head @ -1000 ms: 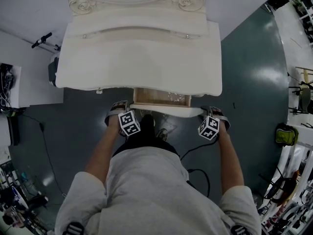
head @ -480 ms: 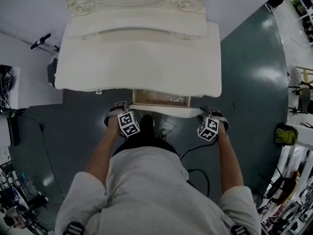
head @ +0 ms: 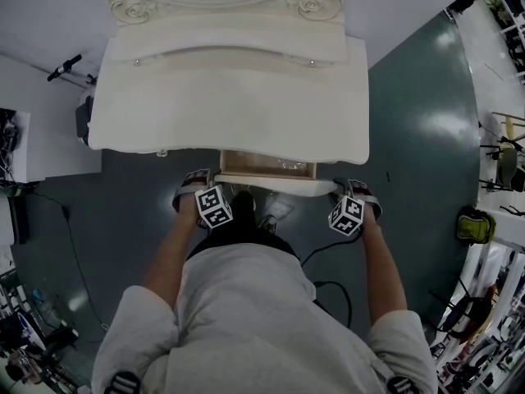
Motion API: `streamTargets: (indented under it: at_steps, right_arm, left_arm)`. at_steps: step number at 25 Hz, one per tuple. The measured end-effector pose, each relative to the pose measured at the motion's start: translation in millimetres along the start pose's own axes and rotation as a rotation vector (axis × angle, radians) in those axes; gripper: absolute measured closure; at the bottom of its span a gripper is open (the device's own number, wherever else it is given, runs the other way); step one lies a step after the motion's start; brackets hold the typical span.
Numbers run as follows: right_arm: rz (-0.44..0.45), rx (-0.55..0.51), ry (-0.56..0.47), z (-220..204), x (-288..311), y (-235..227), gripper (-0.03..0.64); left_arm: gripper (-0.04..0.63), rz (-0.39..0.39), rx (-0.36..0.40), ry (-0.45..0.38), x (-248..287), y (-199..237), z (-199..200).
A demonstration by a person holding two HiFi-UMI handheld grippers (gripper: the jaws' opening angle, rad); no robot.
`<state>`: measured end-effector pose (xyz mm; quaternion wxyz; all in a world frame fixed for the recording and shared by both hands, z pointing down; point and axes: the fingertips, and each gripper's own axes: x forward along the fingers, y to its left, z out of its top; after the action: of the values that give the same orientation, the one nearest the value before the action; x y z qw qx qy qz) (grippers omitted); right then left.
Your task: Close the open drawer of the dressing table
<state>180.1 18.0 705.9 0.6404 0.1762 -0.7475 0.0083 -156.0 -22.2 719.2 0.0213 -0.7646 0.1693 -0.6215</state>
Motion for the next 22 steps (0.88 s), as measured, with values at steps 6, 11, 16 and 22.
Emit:
streamTargets:
  at_steps: [6, 11, 16, 22]
  right_arm:
    - [-0.008, 0.001, 0.01, 1, 0, -4, 0.436]
    - [-0.008, 0.002, 0.013, 3, 2, -7, 0.436]
    - [-0.006, 0.002, 0.015, 4, 3, -11, 0.435]
    - [-0.007, 0.005, 0.025, 5, 6, -15, 0.434]
  left_arm:
    - [0.443, 0.001, -0.001, -0.002, 2, 4, 0]
    - [0.443, 0.012, 0.001, 0.002, 5, 9, -2]
    - [0.443, 0.001, -0.004, 0.002, 5, 12, -2]
    - [0.443, 0.006, 0.0, -0.003, 9, 16, -1]
